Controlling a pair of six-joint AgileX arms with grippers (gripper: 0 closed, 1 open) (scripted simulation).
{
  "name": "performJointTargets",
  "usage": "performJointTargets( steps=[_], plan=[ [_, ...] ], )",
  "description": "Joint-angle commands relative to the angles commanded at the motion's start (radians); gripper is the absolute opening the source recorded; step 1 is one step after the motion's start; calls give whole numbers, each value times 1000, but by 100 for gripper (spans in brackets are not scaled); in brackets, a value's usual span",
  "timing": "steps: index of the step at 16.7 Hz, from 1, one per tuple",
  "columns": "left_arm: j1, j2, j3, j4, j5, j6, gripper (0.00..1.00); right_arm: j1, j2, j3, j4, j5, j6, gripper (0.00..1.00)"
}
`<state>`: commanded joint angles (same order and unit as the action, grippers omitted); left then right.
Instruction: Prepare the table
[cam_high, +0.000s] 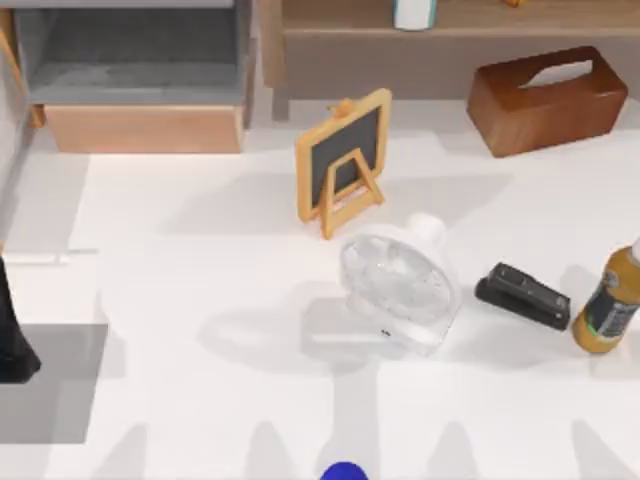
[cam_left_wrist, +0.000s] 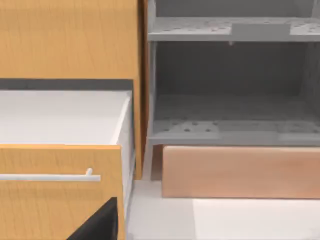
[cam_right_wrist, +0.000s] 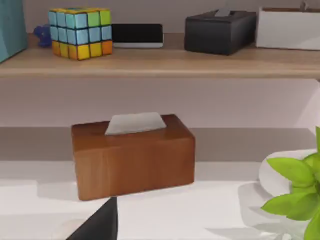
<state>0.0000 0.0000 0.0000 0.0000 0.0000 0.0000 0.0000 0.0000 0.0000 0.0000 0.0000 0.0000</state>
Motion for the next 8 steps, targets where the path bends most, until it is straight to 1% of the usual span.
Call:
performJointTargets(
  steps=[4, 6, 8],
  plan=[
    [7, 28, 27, -19, -1, 12, 100, 0, 0, 0, 0, 0, 0, 100],
    [22, 95, 92, -63, -5, 40, 100, 0, 0, 0, 0, 0, 0, 100],
    [45, 199, 197, -130, -10, 78, 100, 0, 0, 0, 0, 0, 0, 100]
  ],
)
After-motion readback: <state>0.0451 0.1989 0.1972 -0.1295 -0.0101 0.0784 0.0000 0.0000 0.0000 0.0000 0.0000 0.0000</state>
